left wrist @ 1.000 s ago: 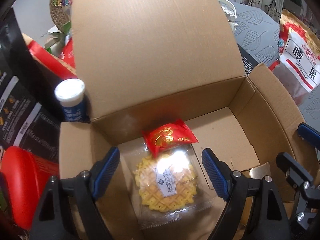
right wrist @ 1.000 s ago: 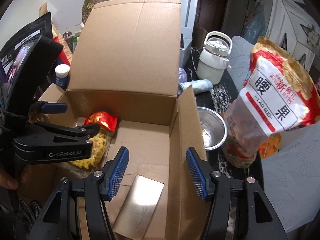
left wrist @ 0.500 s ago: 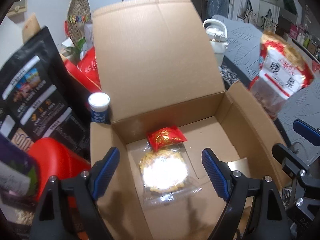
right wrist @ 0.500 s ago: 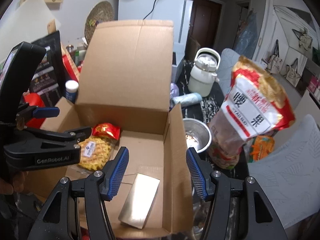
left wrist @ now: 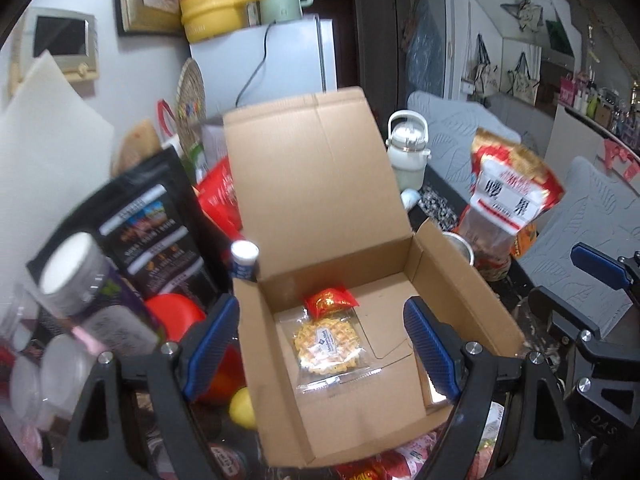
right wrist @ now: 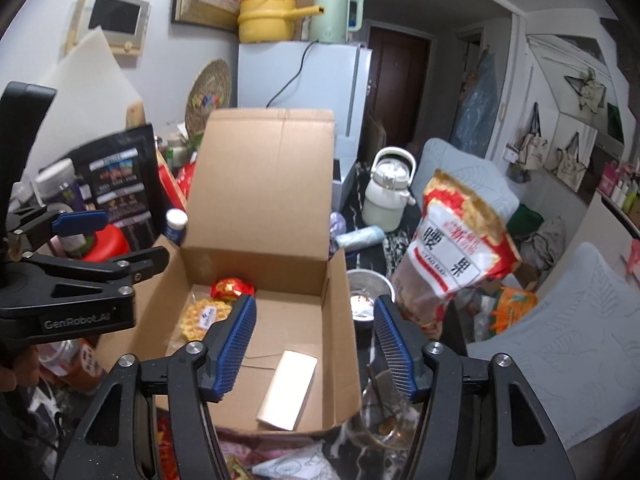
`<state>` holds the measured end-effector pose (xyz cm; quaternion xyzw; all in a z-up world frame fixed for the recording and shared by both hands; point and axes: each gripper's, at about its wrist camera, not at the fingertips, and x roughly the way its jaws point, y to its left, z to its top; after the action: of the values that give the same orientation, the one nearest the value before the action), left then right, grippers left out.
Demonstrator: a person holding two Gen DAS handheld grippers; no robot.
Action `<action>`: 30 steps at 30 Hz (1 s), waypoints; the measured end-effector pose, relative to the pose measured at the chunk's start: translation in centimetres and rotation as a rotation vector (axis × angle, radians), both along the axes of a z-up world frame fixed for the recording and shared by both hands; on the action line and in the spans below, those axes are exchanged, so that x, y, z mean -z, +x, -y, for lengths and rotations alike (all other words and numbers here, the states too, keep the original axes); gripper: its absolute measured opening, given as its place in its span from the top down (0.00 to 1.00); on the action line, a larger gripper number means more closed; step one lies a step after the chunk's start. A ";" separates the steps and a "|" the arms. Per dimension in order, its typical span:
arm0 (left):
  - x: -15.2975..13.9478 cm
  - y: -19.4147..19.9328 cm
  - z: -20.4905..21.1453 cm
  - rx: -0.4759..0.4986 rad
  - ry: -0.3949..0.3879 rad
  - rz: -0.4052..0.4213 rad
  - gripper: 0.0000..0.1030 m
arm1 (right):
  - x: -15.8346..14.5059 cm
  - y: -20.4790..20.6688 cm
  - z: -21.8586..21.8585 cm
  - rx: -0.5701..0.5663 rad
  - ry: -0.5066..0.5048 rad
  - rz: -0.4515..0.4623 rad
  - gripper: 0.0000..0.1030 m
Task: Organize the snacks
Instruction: 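Withdraw both tools from the box back toward the remaining snacks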
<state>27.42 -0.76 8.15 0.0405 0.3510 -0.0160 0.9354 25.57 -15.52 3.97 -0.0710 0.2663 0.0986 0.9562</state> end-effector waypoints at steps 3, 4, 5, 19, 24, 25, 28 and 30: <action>-1.2 -1.7 -0.2 0.001 0.003 0.033 0.18 | -1.0 -1.6 0.2 -0.002 0.010 0.026 0.38; -1.6 -2.4 -0.2 -0.001 0.009 0.043 0.18 | -1.2 -2.1 0.2 -0.004 0.011 0.032 0.38; -2.0 -2.9 -0.2 -0.001 0.012 0.049 0.18 | -1.5 -2.8 0.3 -0.007 0.012 0.040 0.38; -3.4 -10.9 0.0 0.039 0.029 0.120 0.18 | -2.8 -11.1 1.0 -0.020 0.045 0.130 0.15; -3.0 -13.9 0.0 0.053 0.012 0.144 0.18 | -2.3 -13.5 1.1 -0.015 0.053 0.140 0.14; -2.8 -14.4 0.0 0.059 0.009 0.143 0.18 | -2.1 -14.0 1.1 -0.012 0.054 0.141 0.14; -2.1 -16.2 0.2 0.071 0.010 0.135 0.18 | -1.2 -15.5 1.2 0.010 0.048 0.129 0.13; -1.6 -17.2 0.3 0.080 0.012 0.127 0.18 | -0.5 -16.5 1.4 0.018 0.056 0.125 0.13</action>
<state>10.23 -1.10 9.71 0.0611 0.2892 -0.0486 0.9541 9.09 -16.94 4.52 -0.0476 0.2037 0.0926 0.9735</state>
